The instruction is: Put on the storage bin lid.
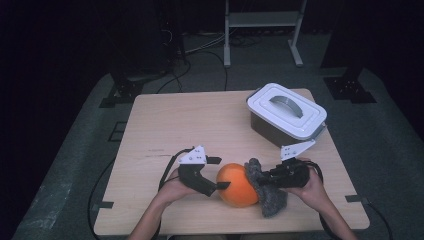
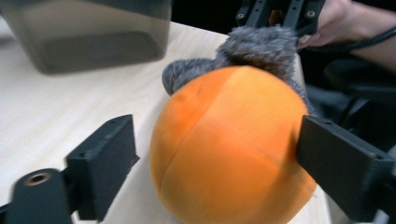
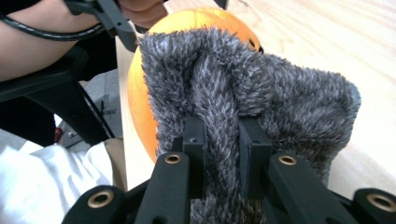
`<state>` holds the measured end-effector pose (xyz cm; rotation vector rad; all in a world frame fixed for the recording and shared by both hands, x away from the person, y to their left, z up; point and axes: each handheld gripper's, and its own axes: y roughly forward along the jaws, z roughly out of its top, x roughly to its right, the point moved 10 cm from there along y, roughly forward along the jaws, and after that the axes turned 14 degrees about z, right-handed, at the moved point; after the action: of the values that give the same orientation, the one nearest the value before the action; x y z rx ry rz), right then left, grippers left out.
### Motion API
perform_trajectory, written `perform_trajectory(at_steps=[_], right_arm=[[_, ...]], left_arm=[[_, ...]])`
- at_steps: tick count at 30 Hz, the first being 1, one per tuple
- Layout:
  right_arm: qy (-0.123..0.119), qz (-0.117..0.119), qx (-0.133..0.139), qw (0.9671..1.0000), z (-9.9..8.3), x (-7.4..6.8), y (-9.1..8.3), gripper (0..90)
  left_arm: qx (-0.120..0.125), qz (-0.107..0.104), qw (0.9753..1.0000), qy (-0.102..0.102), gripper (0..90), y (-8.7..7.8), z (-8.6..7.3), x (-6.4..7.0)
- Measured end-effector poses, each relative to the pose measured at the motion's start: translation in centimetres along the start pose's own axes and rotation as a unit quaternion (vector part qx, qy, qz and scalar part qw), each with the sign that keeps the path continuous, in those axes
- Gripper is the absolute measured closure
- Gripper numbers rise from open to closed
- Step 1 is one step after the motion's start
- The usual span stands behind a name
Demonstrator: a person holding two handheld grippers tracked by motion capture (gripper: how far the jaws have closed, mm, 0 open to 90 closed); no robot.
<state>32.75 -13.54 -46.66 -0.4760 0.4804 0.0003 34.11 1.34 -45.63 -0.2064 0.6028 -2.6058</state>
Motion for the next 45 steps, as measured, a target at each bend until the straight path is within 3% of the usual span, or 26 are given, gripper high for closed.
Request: perform_trajectory(at_steps=[4,8,11,14,15,17,20,22,25,32,34,38,41,45], right_arm=[[0.004,0.002,0.001,1.0000,-0.8,0.1,-0.3,75.4],[0.012,0.000,0.000,0.9999,-1.2,0.3,-0.5,75.3],[0.011,0.009,0.001,0.9999,-0.9,0.0,-0.8,75.3],[-0.003,0.018,0.008,0.9998,0.3,-0.7,-1.3,75.5],[-0.003,0.018,0.008,0.9998,0.3,-0.7,-1.3,75.5],[-0.019,0.025,0.025,0.9992,2.3,-1.4,-1.6,75.5],[-0.035,0.020,0.020,0.9990,3.5,-1.9,-1.4,75.5],[-0.048,0.012,0.009,0.9988,4.6,-2.1,-0.7,75.4],[-0.046,0.013,0.007,0.9988,4.7,-1.9,-0.4,75.5],[-0.023,0.021,0.015,0.9994,3.1,-0.9,0.1,75.5],[-0.015,0.015,0.011,0.9997,2.4,-0.4,0.0,75.5],[-0.010,0.006,-0.003,0.9999,1.7,-0.2,-0.1,75.5],[-0.021,0.015,0.015,0.9996,3.1,-0.9,-0.4,75.4],[-0.038,0.017,0.022,0.9989,4.6,-1.6,-0.3,75.4]], left_arm=[[-0.004,-0.042,0.9990,-0.014,10.3,0.9,-0.7,0.9],[-0.002,-0.055,0.9984,-0.010,14.9,1.2,-0.9,1.6],[0.001,-0.035,0.9994,0.007,32.8,1.0,-0.7,1.5],[0.009,-0.013,0.9994,0.032,36.0,0.7,-0.1,1.7],[0.009,-0.013,0.9994,0.032,36.4,0.7,-0.1,1.7],[0.007,-0.012,0.9986,0.051,36.6,0.9,0.0,2.2],[0.007,-0.005,0.9977,0.067,37.3,1.1,0.3,2.7],[0.005,0.002,0.9979,0.064,39.5,0.9,0.2,2.4],[0.009,0.004,0.9981,0.060,41.1,0.5,0.2,1.9],[0.012,0.012,0.9981,0.059,41.4,-0.4,0.4,1.2],[0.019,0.014,0.9984,0.052,41.5,-0.7,0.8,1.0],[0.022,0.017,0.9979,0.059,41.8,-1.1,1.2,0.9],[0.010,0.017,0.9965,0.081,41.9,-0.7,1.0,1.7],[0.011,0.017,0.9961,0.086,41.3,-0.3,1.2,2.1]])
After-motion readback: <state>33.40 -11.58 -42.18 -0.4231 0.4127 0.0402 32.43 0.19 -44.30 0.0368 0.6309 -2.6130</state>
